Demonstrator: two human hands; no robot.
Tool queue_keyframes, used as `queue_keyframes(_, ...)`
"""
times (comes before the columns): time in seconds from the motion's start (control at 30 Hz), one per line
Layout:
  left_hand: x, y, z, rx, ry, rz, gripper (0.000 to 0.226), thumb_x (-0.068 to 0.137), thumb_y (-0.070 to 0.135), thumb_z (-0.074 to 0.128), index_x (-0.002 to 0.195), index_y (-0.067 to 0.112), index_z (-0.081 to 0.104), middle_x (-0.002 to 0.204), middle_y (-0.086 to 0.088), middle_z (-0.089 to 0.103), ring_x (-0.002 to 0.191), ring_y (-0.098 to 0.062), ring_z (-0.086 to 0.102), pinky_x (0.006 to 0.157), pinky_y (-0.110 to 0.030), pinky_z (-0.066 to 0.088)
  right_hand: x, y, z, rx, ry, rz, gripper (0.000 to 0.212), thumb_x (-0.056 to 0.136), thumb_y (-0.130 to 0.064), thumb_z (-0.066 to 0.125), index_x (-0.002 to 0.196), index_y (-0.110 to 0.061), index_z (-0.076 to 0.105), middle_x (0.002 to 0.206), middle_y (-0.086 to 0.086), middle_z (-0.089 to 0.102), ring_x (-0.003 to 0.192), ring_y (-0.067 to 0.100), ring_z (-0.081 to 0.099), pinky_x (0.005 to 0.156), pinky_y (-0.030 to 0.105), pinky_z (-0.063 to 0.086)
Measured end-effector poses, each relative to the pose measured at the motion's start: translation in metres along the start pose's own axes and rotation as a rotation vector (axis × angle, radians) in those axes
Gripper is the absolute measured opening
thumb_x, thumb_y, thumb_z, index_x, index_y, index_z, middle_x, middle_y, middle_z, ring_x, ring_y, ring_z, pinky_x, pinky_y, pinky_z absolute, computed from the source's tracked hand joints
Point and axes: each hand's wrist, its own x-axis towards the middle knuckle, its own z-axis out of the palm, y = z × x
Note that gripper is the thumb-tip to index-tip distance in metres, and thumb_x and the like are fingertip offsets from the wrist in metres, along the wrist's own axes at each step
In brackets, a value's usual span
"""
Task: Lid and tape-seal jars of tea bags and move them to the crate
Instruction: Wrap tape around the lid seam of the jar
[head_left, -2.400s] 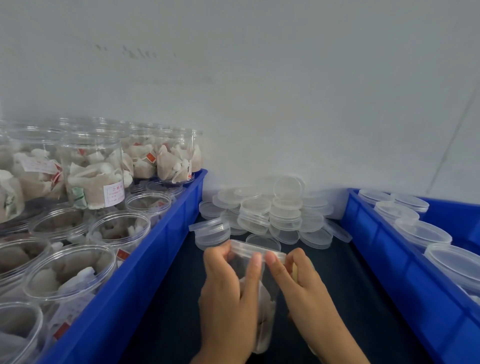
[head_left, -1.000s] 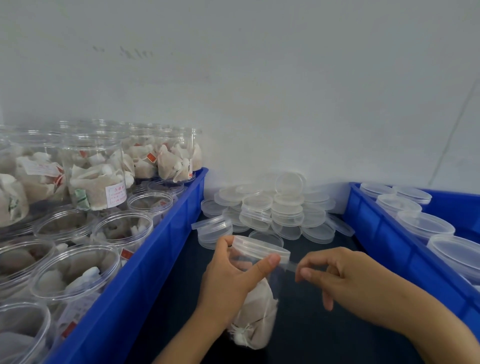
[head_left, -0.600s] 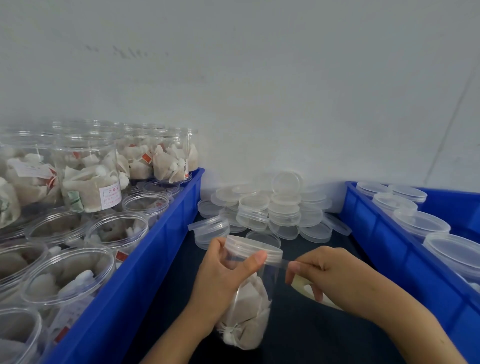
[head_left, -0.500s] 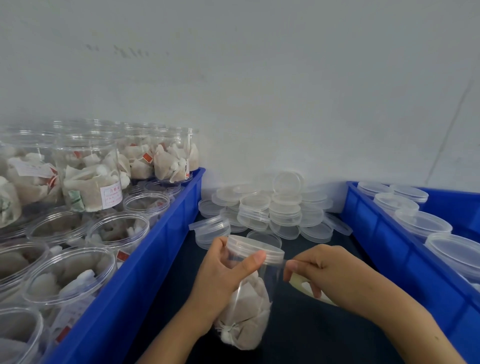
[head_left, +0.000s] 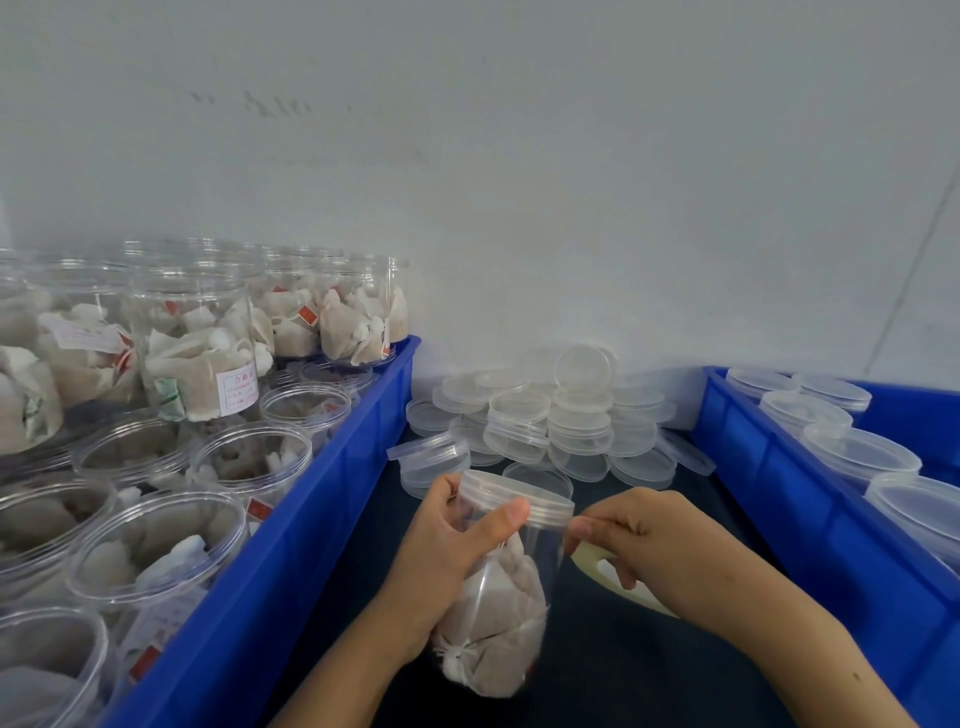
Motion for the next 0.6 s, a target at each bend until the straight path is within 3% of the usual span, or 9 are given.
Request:
queue_keyframes(0.13,0.0,-0.002,-0.001,0.007,0.008,0.004,0.077,0.052,0.052,0.077,0.113,0.012,0.051,0.092,0.007,0.075,0.082,-0.01,0.073,0.065,-0.015,0.053,0.0,-0.001,0.001,-0.007,0.02,-0.005,0.029,0.095,-0.056,0.043,0.074,-0.053,0.063,0.065,-0.009,0.057,0.067,0.007,0.059,0.081,0.035,0.054)
queue_keyframes(0.23,0.001,-0.001,-0.003,0.023,-0.038,0.017,0.072,0.059,0.053,0.075,0.112,0.013,0.046,0.096,0.007,0.075,0.088,-0.013,0.072,0.069,-0.018,0.054,-0.003,-0.003,0.003,-0.015,0.045,-0.017,0.029,0.091,-0.061,0.04,0.077,-0.05,0.062,0.065,-0.006,0.059,0.064,0.008,0.059,0.077,0.034,0.054)
queue_keyframes(0.33,-0.002,-0.001,-0.006,0.052,-0.089,0.033,0.065,0.068,0.058,0.076,0.107,0.015,0.046,0.097,0.005,0.074,0.092,-0.014,0.071,0.074,-0.022,0.056,-0.006,-0.005,0.004,-0.045,0.058,-0.009,0.045,0.079,-0.071,0.026,0.077,-0.042,0.06,0.064,-0.009,0.056,0.061,0.005,0.055,0.073,0.031,0.054)
queue_keyframes(0.43,0.003,0.002,-0.005,0.067,-0.138,-0.011,0.044,0.081,0.041,0.066,0.101,0.01,0.043,0.093,-0.003,0.071,0.088,-0.018,0.069,0.071,-0.017,0.054,-0.007,-0.006,0.007,-0.186,0.049,0.01,0.036,0.076,-0.069,0.021,0.075,-0.044,0.047,0.071,-0.013,0.056,0.073,0.004,0.06,0.078,0.029,0.055)
queue_keyframes(0.5,0.002,-0.005,-0.014,0.123,-0.176,0.027,0.015,0.099,0.018,0.05,0.089,0.014,0.04,0.088,-0.006,0.056,0.077,-0.013,0.059,0.056,-0.006,0.047,-0.007,-0.006,0.009,-0.235,0.059,0.028,0.043,0.077,-0.07,0.019,0.084,-0.04,0.05,0.078,-0.012,0.06,0.078,0.007,0.063,0.08,0.031,0.056)
queue_keyframes(0.57,-0.004,-0.004,-0.018,0.087,-0.186,0.046,0.021,0.102,0.006,0.04,0.085,0.017,0.037,0.089,-0.002,0.045,0.072,-0.006,0.057,0.05,-0.005,0.043,-0.005,-0.003,0.011,-0.249,0.07,0.021,0.041,0.079,-0.07,0.02,0.084,-0.04,0.048,0.077,-0.012,0.06,0.077,0.008,0.064,0.078,0.031,0.057)
queue_keyframes(0.6,0.0,-0.004,-0.02,0.057,-0.142,0.034,0.015,0.103,0.012,0.039,0.088,0.015,0.039,0.092,-0.005,0.049,0.074,-0.003,0.063,0.056,-0.007,0.047,-0.005,-0.003,0.011,-0.262,0.073,0.01,0.037,0.082,-0.069,0.022,0.084,-0.042,0.048,0.076,-0.012,0.059,0.076,0.007,0.063,0.077,0.031,0.057)
